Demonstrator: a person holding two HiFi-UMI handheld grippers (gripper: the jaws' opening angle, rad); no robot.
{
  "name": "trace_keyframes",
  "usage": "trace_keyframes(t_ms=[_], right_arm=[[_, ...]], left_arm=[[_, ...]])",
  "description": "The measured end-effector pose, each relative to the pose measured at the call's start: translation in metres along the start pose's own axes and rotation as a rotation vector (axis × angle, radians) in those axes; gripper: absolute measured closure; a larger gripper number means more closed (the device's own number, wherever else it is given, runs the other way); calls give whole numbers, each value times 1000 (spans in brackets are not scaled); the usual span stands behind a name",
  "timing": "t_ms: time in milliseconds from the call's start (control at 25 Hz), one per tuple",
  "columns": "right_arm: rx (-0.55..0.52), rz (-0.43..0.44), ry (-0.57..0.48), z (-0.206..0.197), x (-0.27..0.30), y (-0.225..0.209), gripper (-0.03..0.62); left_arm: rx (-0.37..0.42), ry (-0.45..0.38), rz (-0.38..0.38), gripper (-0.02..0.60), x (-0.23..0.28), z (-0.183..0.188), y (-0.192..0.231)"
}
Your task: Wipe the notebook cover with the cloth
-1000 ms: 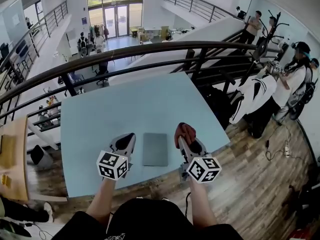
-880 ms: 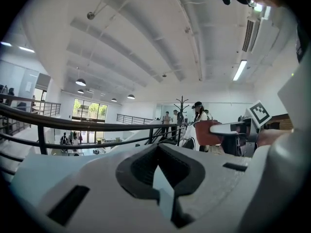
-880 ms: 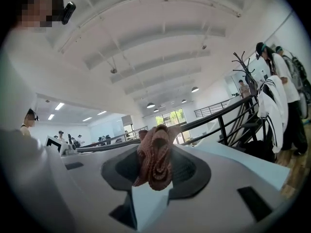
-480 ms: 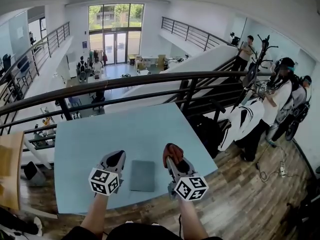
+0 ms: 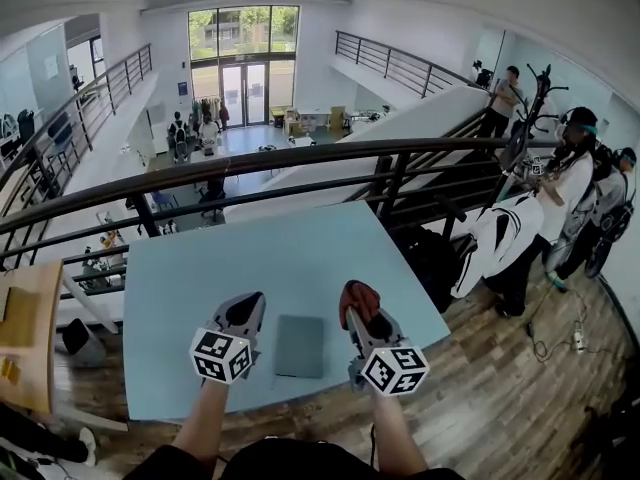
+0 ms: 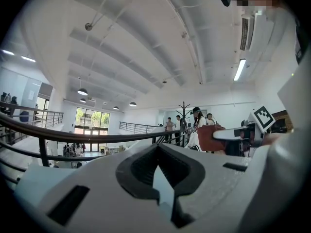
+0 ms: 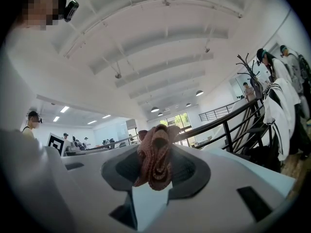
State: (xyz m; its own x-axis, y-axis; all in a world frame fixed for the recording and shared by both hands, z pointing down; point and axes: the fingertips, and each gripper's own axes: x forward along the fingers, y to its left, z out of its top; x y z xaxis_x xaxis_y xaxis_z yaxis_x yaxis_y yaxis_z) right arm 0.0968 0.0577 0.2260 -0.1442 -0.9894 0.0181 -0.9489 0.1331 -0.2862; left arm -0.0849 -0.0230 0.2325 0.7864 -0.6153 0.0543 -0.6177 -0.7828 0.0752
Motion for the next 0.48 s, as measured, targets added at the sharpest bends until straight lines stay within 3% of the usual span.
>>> trace_keyframes(t_ms=[480], right_arm=[[3, -3, 3, -13, 17, 6, 451]], left_arm=[[13, 11, -13, 575, 1, -8, 14]])
